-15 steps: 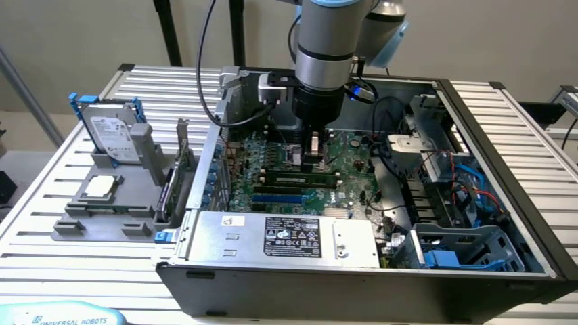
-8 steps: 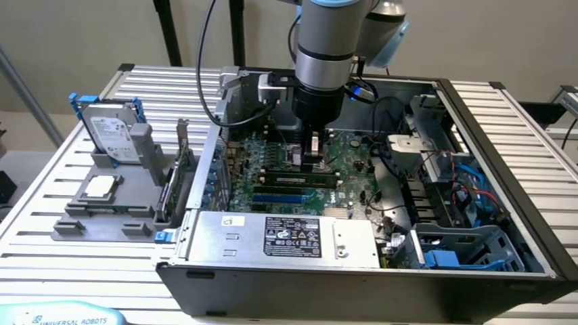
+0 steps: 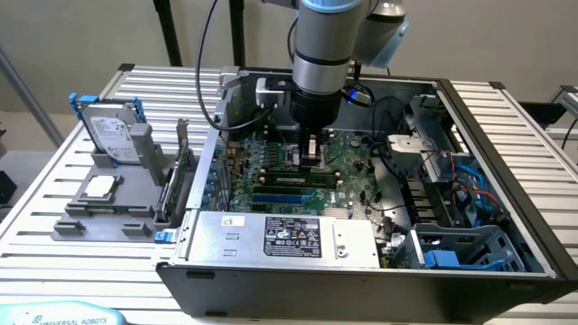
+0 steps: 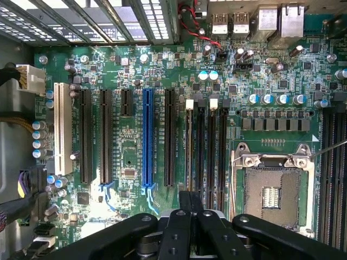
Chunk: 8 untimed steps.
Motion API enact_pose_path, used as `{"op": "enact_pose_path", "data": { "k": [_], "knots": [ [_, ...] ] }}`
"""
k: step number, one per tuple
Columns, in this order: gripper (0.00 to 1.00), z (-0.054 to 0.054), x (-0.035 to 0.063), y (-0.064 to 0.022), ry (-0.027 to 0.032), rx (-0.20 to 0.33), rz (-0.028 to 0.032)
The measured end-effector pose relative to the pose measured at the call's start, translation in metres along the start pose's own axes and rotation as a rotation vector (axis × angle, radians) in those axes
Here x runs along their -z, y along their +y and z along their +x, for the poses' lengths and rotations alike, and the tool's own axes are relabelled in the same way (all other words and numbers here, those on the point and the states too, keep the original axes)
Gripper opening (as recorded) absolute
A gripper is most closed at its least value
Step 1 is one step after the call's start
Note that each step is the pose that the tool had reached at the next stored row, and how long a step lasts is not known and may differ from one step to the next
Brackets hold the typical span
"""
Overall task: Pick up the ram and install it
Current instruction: 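Press down the ram until it locks into place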
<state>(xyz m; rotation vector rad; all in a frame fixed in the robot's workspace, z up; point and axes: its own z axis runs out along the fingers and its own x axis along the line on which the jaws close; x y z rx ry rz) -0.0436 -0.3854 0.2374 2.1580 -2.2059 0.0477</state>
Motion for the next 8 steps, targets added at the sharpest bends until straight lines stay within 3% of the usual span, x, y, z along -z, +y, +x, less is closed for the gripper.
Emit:
{"op": "enact_pose_path", "data": {
  "k": [8],
  "knots": [
    [0.11, -0.001, -0.0119, 0.0006, 0.0017, 0.0, 0.001]
  ]
}}
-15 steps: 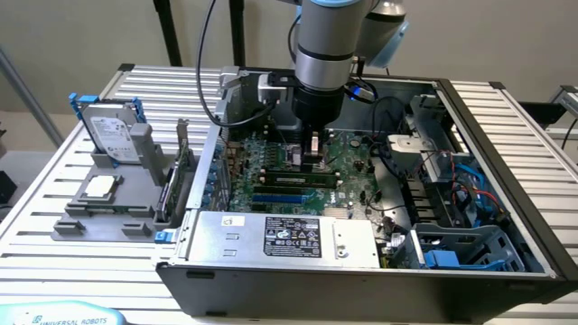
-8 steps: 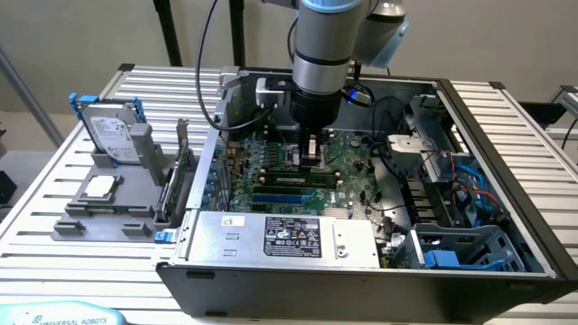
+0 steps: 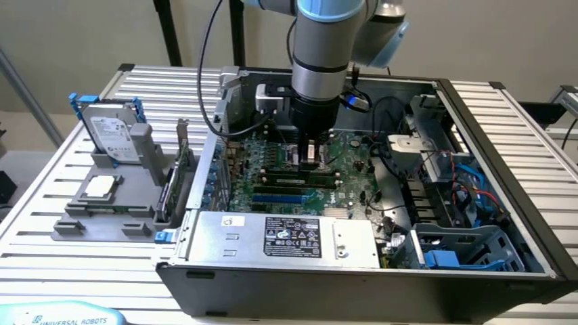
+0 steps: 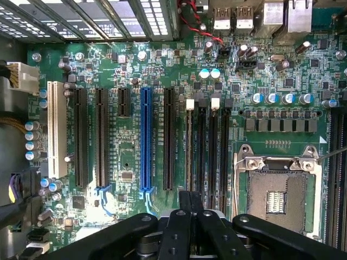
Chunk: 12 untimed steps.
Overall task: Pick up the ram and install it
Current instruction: 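Press down the ram until it locks into place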
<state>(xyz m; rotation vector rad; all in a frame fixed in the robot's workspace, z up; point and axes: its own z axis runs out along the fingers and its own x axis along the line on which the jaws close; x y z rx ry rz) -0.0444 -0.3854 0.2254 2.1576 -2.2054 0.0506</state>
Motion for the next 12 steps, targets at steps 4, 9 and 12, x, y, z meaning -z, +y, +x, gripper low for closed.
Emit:
{"op": "enact_pose_path", "data": {
  "k": [4, 9, 12],
  "knots": [
    [0.11, 0.0, -0.0022, 0.0005, -0.0009, 0.0, 0.0007],
    [0.11, 0.001, 0.0164, 0.0009, -0.0018, 0.0, 0.0007],
    [0.11, 0.001, 0.0208, 0.0009, -0.0017, 0.0, 0.0007]
  ]
}}
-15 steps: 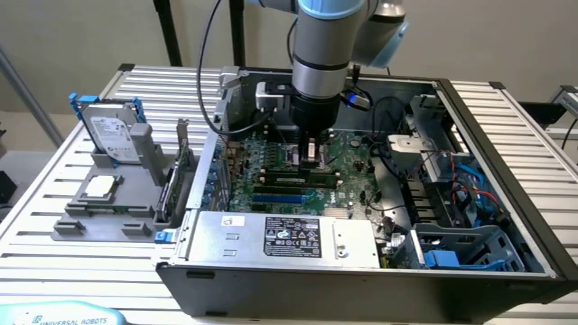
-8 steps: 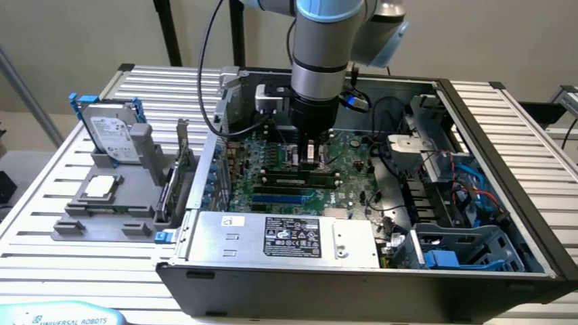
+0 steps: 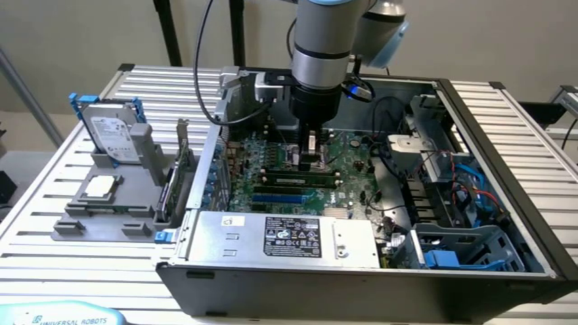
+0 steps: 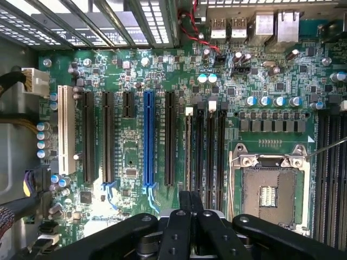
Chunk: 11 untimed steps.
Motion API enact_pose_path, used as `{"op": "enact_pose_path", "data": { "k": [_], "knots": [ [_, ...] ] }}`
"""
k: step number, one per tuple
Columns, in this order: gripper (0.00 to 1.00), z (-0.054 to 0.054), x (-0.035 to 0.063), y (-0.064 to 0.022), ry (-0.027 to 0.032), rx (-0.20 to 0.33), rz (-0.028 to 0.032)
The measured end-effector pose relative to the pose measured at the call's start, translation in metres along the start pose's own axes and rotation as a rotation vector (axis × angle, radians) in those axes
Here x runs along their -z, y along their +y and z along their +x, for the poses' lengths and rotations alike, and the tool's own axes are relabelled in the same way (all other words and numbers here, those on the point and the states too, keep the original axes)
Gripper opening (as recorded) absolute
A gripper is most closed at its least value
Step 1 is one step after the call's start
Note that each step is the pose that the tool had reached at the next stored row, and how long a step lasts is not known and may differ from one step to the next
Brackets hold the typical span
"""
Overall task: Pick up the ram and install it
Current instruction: 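Press down the ram until it locks into place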
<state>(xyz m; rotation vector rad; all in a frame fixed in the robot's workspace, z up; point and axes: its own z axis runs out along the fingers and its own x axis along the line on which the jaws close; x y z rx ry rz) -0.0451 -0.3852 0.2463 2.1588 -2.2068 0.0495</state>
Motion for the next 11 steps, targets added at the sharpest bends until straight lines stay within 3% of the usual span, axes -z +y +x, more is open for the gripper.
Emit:
{"op": "enact_pose_path", "data": {
  "k": [11],
  "knots": [
    [0.11, 0.0, 0.0001, 0.0, -0.0001, 0.0, -0.0001]
  ]
}}
